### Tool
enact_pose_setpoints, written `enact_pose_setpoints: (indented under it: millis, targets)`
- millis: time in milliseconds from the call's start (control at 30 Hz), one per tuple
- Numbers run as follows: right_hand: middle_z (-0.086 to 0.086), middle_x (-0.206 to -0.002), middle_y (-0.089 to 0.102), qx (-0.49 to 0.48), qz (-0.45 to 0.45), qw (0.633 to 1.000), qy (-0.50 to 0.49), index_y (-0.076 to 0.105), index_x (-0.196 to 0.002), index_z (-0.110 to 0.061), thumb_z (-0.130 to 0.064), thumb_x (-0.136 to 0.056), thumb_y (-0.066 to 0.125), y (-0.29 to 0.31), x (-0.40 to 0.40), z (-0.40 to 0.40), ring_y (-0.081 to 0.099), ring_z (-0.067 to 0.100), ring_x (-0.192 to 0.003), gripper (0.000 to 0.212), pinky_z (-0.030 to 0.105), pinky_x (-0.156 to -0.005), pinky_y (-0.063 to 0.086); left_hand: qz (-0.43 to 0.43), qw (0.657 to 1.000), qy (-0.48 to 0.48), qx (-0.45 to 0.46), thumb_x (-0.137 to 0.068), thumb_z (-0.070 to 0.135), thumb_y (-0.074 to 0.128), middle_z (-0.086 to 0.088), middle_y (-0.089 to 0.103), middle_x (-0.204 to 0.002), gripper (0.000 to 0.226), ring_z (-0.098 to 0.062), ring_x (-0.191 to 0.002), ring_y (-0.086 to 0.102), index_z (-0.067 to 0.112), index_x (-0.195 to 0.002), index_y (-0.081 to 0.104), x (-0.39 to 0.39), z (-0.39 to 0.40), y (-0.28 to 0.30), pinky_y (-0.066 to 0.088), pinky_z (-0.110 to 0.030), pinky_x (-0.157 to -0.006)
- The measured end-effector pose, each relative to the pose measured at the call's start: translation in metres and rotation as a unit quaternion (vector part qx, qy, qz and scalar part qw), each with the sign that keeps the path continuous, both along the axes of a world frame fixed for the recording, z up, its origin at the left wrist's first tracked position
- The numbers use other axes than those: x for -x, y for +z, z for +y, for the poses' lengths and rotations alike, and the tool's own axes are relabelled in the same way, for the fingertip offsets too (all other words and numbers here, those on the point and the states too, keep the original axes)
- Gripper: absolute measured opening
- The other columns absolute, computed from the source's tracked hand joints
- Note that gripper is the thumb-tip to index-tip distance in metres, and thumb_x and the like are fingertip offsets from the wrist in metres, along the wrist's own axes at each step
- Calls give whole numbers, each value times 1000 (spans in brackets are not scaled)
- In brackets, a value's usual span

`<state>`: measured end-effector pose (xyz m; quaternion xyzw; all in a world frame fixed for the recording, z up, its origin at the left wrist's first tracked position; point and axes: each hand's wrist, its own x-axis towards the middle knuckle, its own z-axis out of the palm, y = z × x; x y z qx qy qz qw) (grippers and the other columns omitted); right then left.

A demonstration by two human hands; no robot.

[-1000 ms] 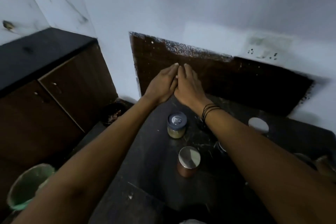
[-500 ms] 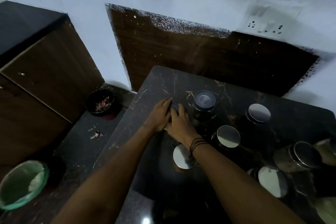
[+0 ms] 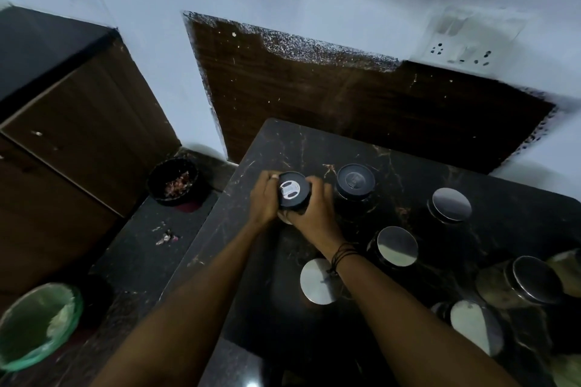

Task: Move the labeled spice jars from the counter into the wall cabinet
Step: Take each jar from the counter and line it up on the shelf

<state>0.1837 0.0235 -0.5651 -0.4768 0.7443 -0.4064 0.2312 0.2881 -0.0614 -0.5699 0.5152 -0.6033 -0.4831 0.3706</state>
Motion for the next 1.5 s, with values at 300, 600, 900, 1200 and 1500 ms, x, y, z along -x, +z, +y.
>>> enact_pose_setpoints:
  millis: [300, 600, 900, 1200, 1500]
  targets:
    - [8, -129, 56, 140, -307, 939, -59, 43, -127, -22, -18, -82, 45, 28, 13, -17, 59, 20, -112, 45, 32, -89, 52, 179, 982, 29, -56, -100, 10, 44, -8, 63, -92, 15, -19, -84, 61, 3, -97, 57, 4, 1, 21, 54, -30, -70]
    - [12, -117, 70, 85, -458, 885, -17, 60, -124, -17, -52, -89, 57, 23, 19, -12, 69, 31, -107, 50, 44, -89, 57, 269, 928, -82, -244, -85, 47, 61, -28, 62, -126, 64, -44, -112, 61, 4, -132, 52, 4, 21, 32, 49, -63, -97]
    - [14, -123, 63, 75, -429, 898, -61, 56, -116, -23, -38, -102, 44, 32, 20, -14, 64, 30, -111, 24, 40, -87, 55, 270, 944, -11, -188, -87, 42, 59, -7, 70, -107, 28, -24, -97, 67, 21, -104, 67, 0, 17, 38, 57, -37, -76]
    - [5, -109, 68, 133, -396, 909, -8, 56, -119, -20, -28, -100, 48, 112, 31, -19, 70, 14, -92, 21, 25, -69, 56, 279, 952, -77, -100, -95, 36, 52, -2, 75, -94, 27, -13, -84, 71, 18, -106, 69, 13, 4, 118, 58, -27, -68]
    - [1, -105, 70, 272, -303, 912, 53, 61, -113, -21, -23, -99, 50, 293, 60, -41, 68, 15, -91, 18, 18, -63, 54, 338, 932, -129, 39, -100, 35, 50, -15, 70, -109, 37, -28, -98, 64, 7, -121, 62, 46, -31, 289, 54, -39, -82]
